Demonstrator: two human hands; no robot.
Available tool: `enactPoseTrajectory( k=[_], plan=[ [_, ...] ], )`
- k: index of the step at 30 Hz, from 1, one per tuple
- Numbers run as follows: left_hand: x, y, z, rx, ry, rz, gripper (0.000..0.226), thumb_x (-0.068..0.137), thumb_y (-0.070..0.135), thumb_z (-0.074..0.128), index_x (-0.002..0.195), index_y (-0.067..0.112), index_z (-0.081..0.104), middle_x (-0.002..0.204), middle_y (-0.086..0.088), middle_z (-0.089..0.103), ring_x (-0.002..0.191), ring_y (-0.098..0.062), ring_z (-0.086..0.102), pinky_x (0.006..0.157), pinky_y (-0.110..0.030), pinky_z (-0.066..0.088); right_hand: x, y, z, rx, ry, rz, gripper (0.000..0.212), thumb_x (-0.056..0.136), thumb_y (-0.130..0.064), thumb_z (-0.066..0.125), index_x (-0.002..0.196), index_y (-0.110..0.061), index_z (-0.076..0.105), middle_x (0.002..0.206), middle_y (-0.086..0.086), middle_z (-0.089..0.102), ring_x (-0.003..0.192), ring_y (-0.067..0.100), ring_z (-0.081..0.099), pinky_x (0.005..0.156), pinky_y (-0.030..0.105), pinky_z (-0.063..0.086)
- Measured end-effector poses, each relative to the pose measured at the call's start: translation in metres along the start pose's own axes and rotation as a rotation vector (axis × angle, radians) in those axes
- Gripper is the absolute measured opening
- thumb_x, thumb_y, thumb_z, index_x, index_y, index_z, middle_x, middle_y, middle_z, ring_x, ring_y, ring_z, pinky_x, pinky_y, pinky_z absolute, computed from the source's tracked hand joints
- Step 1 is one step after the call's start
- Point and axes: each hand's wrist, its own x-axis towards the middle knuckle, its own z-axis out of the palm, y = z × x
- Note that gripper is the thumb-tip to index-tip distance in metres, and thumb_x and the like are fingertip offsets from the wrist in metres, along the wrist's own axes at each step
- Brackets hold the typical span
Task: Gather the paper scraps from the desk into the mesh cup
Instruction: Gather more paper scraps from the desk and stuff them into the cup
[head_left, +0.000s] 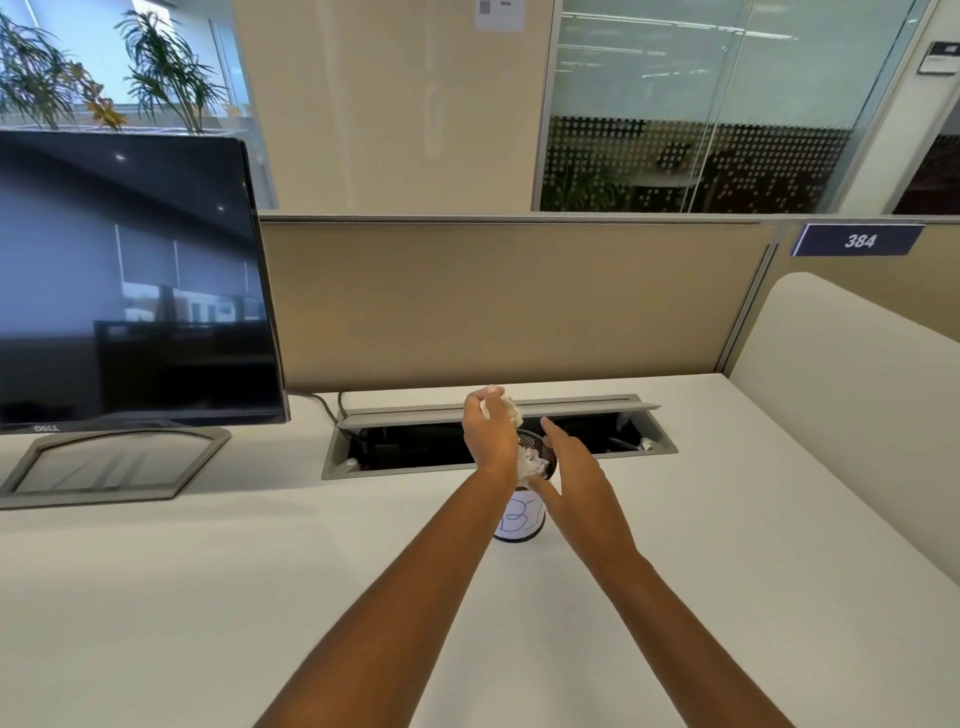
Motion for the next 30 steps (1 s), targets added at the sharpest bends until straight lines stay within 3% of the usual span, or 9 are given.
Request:
enactPoseTrajectory(
  k=[7,10,12,14,17,19,22,25,30],
  plan=[
    [-0.004,-0.012,-0.005,0.438,-0.182,0.337,0.034,0.1,0.02,0.037,0.095,-0.003,0.061,0.105,-0.017,0.06,0.084,-0.016,0.051,0.075,-0.024,0.038,0.015,0.0,-0.007,0.19,-0.061,-0.049,0.04,0.099,-0.009,0.036,0.139,-0.015,0.037,0.146,0.001,0.039,0.131,0.007,0.037,0.082,-0.012,0.024],
    [-0.004,-0.01,-0.011,0.494,-0.186,0.369,0.039,0.101,0.019,0.034,0.094,-0.005,0.064,0.101,-0.019,0.064,0.091,-0.021,0.056,0.082,-0.03,0.046,0.018,0.002,-0.006,0.096,-0.041,-0.088,0.036,0.1,-0.018,0.032,0.133,-0.024,0.045,0.134,-0.007,0.05,0.104,-0.012,0.05,0.076,-0.004,0.039],
    [-0.003,-0.01,-0.017,0.5,-0.212,0.345,0.037,0.098,0.013,0.035,0.09,-0.004,0.068,0.098,-0.019,0.068,0.104,-0.03,0.057,0.094,-0.043,0.047,0.018,0.002,-0.004,-0.015,-0.08,-0.122,0.035,0.1,-0.016,0.032,0.131,-0.021,0.048,0.129,-0.003,0.054,0.106,-0.002,0.052,0.09,0.01,0.043],
    [-0.001,-0.008,-0.022,0.429,-0.222,0.267,0.036,0.094,0.008,0.037,0.087,0.002,0.071,0.102,-0.018,0.069,0.11,-0.032,0.056,0.099,-0.048,0.044,0.018,0.005,0.0,-0.192,-0.128,-0.127,0.033,0.099,-0.01,0.034,0.126,-0.014,0.051,0.131,0.006,0.055,0.122,0.021,0.048,0.111,0.031,0.033],
    [0.003,-0.008,-0.032,0.332,-0.288,0.162,0.034,0.094,0.004,0.036,0.099,0.0,0.069,0.106,-0.018,0.066,0.097,-0.026,0.059,0.082,-0.033,0.051,0.017,0.007,0.005,-0.255,-0.141,-0.109,0.032,0.097,-0.005,0.034,0.123,-0.011,0.052,0.129,0.009,0.057,0.125,0.025,0.048,0.118,0.033,0.017],
    [0.004,-0.01,-0.04,0.359,-0.385,0.183,0.034,0.093,-0.003,0.034,0.109,-0.003,0.064,0.103,-0.015,0.063,0.091,-0.022,0.057,0.069,-0.024,0.049,0.016,0.005,0.006,-0.219,-0.098,-0.075,0.032,0.096,-0.003,0.036,0.123,-0.012,0.05,0.119,0.01,0.062,0.115,0.025,0.054,0.115,0.035,0.026],
    [0.006,-0.015,-0.046,0.47,-0.404,0.296,0.03,0.091,-0.007,0.04,0.11,-0.002,0.063,0.104,-0.015,0.058,0.093,-0.028,0.056,0.079,-0.04,0.052,0.011,0.002,0.006,-0.186,-0.026,-0.065,0.029,0.094,-0.003,0.036,0.121,-0.013,0.043,0.094,0.005,0.057,0.086,0.024,0.054,0.086,0.035,0.047],
    [0.01,-0.021,-0.047,0.551,-0.371,0.359,0.026,0.091,0.0,0.051,0.114,0.0,0.063,0.116,-0.017,0.058,0.11,-0.026,0.054,0.09,-0.028,0.046,0.008,-0.004,0.006,-0.115,-0.004,-0.087,0.036,0.094,-0.005,0.037,0.129,-0.011,0.039,0.118,0.006,0.052,0.096,0.025,0.054,0.079,0.032,0.046],
    [0.017,-0.028,-0.052,0.673,-0.357,0.44,0.028,0.088,0.004,0.059,0.115,0.002,0.063,0.119,-0.014,0.059,0.11,-0.022,0.054,0.084,-0.017,0.037,0.009,-0.008,0.005,-0.092,0.0,-0.129,0.044,0.088,0.005,0.039,0.131,-0.005,0.04,0.147,0.012,0.029,0.132,0.026,0.036,0.103,0.034,0.041]
  ],
)
